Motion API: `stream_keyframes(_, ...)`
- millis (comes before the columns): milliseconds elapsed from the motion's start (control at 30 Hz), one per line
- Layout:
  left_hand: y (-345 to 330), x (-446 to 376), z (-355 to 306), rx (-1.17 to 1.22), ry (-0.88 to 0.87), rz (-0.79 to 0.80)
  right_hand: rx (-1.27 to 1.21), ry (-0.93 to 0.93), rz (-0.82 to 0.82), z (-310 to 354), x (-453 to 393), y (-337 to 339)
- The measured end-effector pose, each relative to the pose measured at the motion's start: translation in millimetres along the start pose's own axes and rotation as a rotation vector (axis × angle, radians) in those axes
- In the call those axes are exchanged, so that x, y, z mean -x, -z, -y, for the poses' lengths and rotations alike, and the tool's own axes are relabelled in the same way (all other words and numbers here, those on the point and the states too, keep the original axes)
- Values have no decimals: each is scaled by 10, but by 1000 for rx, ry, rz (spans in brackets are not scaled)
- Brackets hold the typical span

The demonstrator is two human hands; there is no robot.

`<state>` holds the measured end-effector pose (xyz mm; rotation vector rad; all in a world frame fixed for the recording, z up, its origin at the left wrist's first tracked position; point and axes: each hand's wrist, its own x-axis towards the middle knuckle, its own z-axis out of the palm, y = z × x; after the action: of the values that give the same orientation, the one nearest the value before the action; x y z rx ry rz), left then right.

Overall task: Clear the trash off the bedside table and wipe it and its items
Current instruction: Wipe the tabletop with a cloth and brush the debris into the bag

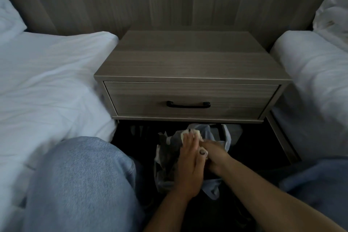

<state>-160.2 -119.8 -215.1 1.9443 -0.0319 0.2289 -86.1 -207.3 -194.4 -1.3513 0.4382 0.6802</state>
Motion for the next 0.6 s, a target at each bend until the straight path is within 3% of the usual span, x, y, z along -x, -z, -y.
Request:
stream_keyframes(67, -33, 48, 142, -187, 115, 34, -39, 23, -70, -60, -21, 43)
stream_keyframes(133, -10, 79, 199, -302, 211, -43, -75, 23, -128, -114, -41, 103)
stream_keyframes(200, -10, 83, 182, -345, 75, -78, -46, 23, -149, -142, -49, 154)
stream_keyframes(267, -47, 74, 172, -445, -9, 23, -26, 22, -137, -136, -51, 175)
stream_keyframes(367, -18, 52, 288, -588, 218, 11, -63, 67, -151, -55, -9, 177)
stream_keyframes(433, 45, 41, 298, -458, 322, -102, -31, 140, -193, 33, 64, 180)
stream_keyframes(600, 113, -154, -39, -123, 139, -173, 442, 541, -219, 443, 480, 90)
